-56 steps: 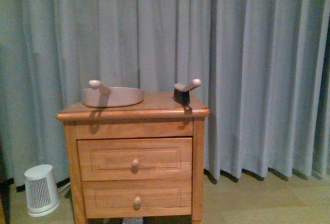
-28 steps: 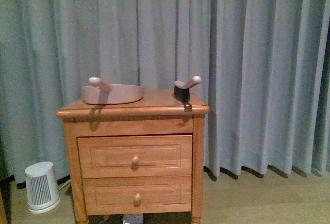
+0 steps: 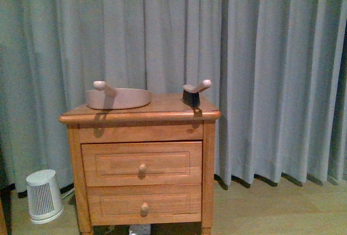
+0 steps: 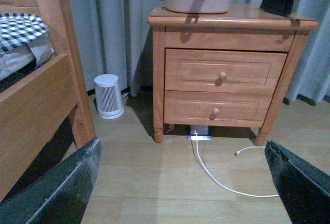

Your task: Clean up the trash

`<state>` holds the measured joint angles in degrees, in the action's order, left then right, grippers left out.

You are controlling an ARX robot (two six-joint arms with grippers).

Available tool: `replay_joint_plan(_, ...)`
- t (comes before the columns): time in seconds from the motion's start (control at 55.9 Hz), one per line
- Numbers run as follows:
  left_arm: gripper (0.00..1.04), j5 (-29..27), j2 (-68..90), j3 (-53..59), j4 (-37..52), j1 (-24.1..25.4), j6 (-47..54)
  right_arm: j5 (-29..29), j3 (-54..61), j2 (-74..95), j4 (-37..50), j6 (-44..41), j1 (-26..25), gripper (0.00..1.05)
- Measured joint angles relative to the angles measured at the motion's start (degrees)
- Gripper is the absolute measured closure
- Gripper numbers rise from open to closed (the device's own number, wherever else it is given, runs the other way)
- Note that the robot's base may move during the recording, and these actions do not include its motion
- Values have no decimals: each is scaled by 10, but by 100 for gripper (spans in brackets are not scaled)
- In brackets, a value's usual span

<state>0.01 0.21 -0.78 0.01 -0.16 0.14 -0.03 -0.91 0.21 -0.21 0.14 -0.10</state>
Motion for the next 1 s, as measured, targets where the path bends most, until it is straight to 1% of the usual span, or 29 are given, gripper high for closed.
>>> replay_joint_plan(1.003, 8, 0, 0, 0, 0, 0, 0, 0, 0, 0, 0, 0, 0, 7)
